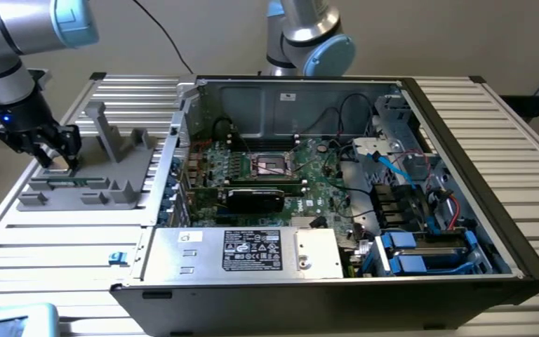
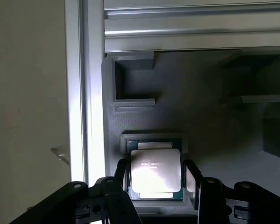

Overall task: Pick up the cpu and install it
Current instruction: 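Pick up the cpu and move it towards the insertion slot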

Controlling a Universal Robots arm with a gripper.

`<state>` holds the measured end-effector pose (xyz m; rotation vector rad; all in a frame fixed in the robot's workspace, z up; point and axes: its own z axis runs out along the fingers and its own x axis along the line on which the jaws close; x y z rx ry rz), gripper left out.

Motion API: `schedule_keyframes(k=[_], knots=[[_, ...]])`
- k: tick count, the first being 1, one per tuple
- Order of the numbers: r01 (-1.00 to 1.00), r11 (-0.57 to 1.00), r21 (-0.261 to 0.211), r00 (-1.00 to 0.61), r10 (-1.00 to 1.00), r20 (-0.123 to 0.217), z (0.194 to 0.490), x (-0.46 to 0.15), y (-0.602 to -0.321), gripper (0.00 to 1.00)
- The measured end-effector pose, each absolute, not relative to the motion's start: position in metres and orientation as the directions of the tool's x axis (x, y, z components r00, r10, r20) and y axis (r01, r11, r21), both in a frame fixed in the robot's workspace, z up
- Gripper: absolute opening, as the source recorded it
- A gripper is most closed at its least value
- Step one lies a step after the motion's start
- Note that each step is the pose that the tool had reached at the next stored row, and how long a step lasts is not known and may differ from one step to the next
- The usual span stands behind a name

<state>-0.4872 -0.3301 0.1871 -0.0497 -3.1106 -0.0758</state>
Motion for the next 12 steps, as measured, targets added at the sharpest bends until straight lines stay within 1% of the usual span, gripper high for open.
schedule_keyframes(k=[4, 6, 12], knots=[[0.036, 0.998, 0.051, -0.999, 0.035, 0.031, 0.1867, -0.4872, -0.3301, 0.59], [0.038, 0.998, 0.053, -0.999, 0.037, 0.032, 0.1868, -0.4872, -0.3302, 0.55], [0.043, 0.997, 0.058, -0.999, 0.042, 0.032, 0.1869, -0.4873, -0.3303, 0.55]])
